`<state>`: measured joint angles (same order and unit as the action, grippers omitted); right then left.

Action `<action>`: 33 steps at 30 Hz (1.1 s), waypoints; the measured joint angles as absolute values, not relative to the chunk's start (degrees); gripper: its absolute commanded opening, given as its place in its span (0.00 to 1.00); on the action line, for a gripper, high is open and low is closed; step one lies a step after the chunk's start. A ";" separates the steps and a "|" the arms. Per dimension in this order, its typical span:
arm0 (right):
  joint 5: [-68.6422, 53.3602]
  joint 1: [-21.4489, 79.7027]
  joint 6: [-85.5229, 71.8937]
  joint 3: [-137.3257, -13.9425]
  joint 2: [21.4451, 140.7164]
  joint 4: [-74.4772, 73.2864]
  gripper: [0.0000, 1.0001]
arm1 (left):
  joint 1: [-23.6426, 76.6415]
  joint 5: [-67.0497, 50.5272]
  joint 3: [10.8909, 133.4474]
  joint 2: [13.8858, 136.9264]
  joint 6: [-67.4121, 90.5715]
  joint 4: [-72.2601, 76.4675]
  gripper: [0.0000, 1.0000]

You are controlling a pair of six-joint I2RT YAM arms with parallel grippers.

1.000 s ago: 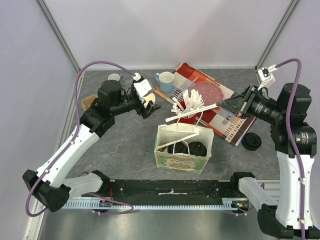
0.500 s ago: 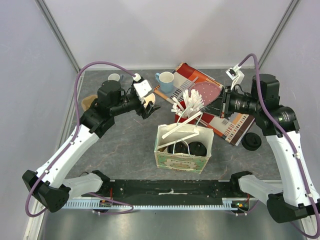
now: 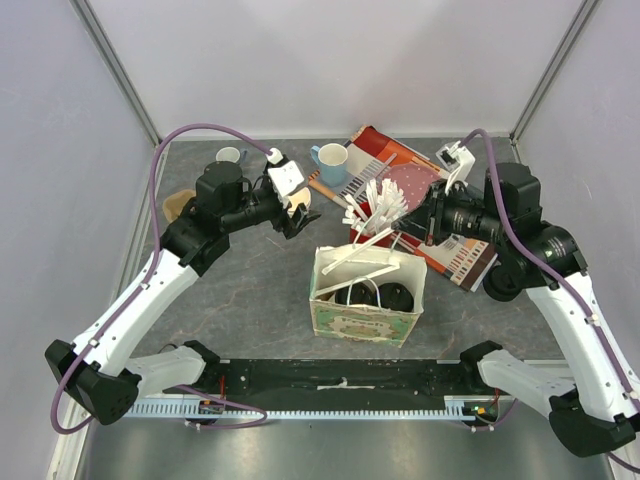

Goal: Pack the takeout coffee

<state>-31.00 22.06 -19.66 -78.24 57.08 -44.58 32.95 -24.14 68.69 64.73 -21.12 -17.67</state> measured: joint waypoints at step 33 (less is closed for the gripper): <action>-3.49 13.58 -18.63 -104.16 69.73 -50.65 0.98 | 27.92 -13.54 68.38 64.71 -16.34 -17.54 0.92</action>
<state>-3.49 13.58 -18.63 -104.16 69.73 -50.65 27.92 -13.54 68.38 64.71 -16.34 -17.54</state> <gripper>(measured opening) 0.979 0.866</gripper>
